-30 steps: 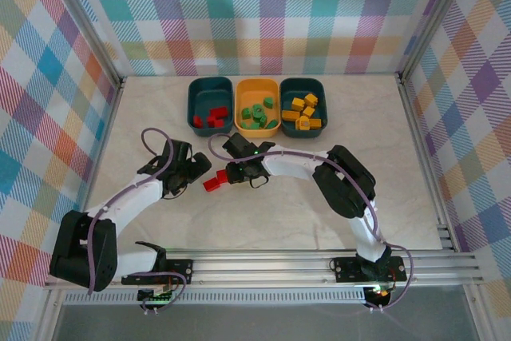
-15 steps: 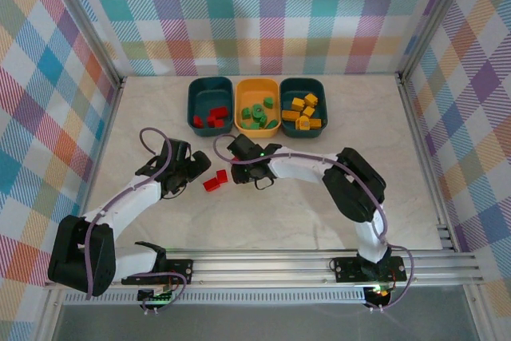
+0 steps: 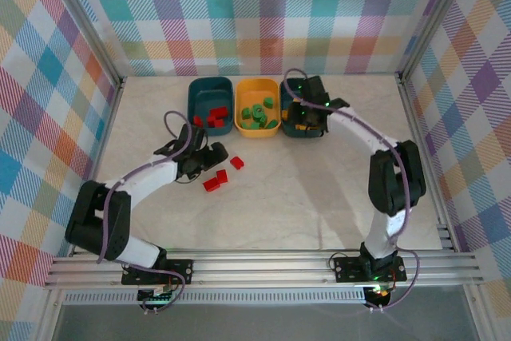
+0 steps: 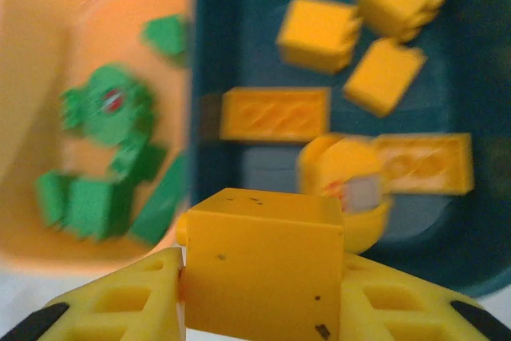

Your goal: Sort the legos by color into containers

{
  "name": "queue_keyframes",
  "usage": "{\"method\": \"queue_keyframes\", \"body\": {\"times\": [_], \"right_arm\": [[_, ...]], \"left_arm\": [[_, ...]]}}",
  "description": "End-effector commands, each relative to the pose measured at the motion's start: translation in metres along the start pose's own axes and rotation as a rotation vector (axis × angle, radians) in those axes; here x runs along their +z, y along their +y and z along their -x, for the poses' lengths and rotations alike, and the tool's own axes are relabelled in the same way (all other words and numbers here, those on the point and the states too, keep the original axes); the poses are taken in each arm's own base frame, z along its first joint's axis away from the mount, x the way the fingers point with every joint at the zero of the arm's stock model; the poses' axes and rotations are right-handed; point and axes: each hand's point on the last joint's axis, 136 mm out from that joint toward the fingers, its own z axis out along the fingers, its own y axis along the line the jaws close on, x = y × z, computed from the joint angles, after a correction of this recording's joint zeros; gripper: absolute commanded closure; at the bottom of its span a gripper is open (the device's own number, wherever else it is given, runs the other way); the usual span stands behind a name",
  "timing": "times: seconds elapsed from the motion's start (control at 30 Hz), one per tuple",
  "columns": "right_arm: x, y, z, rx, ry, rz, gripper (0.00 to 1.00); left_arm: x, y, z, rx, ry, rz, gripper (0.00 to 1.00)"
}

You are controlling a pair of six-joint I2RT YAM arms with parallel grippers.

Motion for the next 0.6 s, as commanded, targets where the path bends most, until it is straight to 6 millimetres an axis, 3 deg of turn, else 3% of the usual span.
{"method": "queue_keyframes", "body": {"times": [0.0, 0.07, 0.13, 0.17, 0.3, 0.43, 0.57], "right_arm": [[0.012, -0.009, 0.005, 0.008, 0.085, 0.037, 0.69], [0.017, -0.015, 0.017, 0.023, 0.083, 0.042, 0.63], [0.016, -0.016, 0.028, 0.022, 0.076, 0.041, 0.44], [0.014, -0.014, 0.034, 0.011, 0.067, 0.045, 0.39], [-0.011, -0.006, 0.051, -0.002, 0.009, 0.067, 0.30], [-0.041, 0.003, 0.041, -0.006, -0.049, 0.108, 0.27], [-0.063, 0.013, 0.009, -0.019, -0.074, 0.151, 0.25]], "left_arm": [[0.004, -0.017, -0.001, 0.117, 0.024, 0.026, 0.08], [0.010, -0.023, -0.004, 0.164, 0.042, 0.042, 0.08], [0.015, -0.027, -0.008, 0.209, 0.062, 0.054, 0.08], [0.019, -0.028, -0.011, 0.232, 0.074, 0.066, 0.08], [0.031, -0.030, -0.018, 0.314, 0.119, 0.116, 0.08], [0.044, -0.036, -0.025, 0.342, 0.163, 0.112, 0.08], [0.054, -0.044, -0.030, 0.337, 0.197, 0.125, 0.09]]}}
